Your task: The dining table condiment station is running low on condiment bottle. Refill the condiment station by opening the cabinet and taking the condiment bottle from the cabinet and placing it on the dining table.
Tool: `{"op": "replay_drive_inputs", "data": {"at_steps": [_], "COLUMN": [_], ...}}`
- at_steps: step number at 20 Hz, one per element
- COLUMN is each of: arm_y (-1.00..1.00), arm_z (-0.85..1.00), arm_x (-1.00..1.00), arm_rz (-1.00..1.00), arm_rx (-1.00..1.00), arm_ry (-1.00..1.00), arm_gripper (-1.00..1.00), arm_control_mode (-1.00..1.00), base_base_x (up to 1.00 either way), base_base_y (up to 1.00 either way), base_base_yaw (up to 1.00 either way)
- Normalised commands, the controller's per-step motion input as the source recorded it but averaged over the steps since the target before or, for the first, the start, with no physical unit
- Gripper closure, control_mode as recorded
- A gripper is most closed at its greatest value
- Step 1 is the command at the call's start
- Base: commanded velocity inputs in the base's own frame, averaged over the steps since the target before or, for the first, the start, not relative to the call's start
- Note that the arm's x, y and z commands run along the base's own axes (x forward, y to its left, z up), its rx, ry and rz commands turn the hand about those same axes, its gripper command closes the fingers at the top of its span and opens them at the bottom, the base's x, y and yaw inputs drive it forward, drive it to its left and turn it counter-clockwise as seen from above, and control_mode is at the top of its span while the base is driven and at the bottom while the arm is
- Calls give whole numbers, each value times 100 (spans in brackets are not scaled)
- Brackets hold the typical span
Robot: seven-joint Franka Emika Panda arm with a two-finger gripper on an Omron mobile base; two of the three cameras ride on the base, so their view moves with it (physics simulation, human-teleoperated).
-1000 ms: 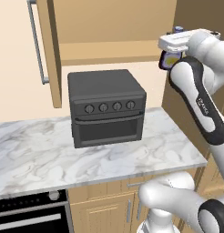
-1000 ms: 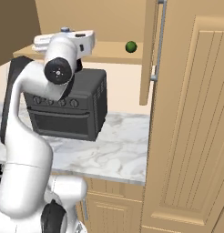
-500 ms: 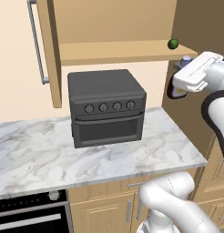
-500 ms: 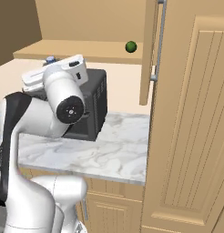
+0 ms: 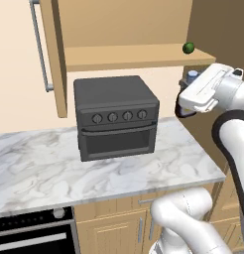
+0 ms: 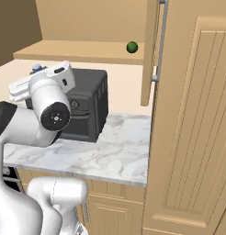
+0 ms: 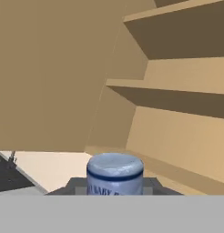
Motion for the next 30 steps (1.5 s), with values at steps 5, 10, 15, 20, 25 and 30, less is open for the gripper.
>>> {"op": "replay_drive_inputs", "data": {"at_steps": [5, 10, 15, 20, 25, 30], "arm_y": [18, 0, 0, 0, 0, 0], "arm_z": [-10, 0, 0, 0, 0, 0], "arm_x": [-14, 0, 0, 0, 0, 0], "arm_rz": [10, 0, 0, 0, 0, 0], "arm_rx": [-7, 0, 0, 0, 0, 0], "arm_ry": [-3, 0, 0, 0, 0, 0], "arm_gripper": [100, 100, 100, 100, 100, 100], "arm_control_mode": [100, 100, 100, 100, 100, 100], "base_base_x": [-46, -74, -64, -49, -35, -25], "base_base_y": [23, 37, 75, 78, -2, -25], "base_base_yaw": [30, 64, 69, 67, 63, 79]}}
